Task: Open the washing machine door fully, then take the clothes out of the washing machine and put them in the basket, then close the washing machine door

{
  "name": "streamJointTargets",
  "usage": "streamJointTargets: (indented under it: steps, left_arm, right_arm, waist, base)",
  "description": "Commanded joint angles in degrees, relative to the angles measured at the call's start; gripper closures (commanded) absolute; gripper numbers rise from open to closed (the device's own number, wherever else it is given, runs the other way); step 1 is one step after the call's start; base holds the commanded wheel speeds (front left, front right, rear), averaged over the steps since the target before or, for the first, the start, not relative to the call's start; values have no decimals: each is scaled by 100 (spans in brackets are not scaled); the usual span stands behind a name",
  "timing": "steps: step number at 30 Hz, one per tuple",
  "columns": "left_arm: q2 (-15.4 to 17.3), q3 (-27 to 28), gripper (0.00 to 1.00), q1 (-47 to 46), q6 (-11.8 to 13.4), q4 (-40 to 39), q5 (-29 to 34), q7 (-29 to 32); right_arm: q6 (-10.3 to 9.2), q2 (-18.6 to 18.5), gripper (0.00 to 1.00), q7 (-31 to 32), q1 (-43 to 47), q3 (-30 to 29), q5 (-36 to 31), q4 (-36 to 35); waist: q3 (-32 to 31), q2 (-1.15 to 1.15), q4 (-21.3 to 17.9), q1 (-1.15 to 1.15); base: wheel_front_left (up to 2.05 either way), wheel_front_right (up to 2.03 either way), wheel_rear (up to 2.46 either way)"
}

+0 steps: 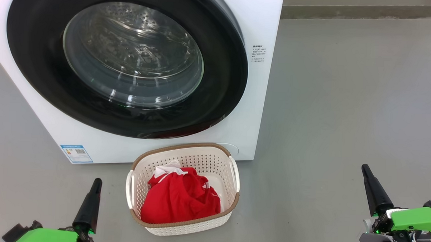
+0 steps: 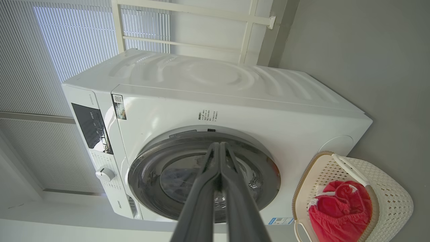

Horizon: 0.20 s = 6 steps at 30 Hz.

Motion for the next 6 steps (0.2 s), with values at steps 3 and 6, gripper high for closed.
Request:
streamJointTargets:
  steps: [3, 6]
  left_arm:
    - [61, 212, 100, -62, -40, -149, 56, 41]
    - [59, 215, 100, -62, -40, -149, 59, 43]
  right_arm:
    - [-3, -35, 100, 30, -243, 80, -45, -168]
    - [-3, -34, 100, 31, -243, 78, -46, -168]
  waist:
    - [0, 0, 0, 0]
    - [0, 0, 0, 0]
  base:
    - [0, 0, 0]
    - [0, 0, 0]
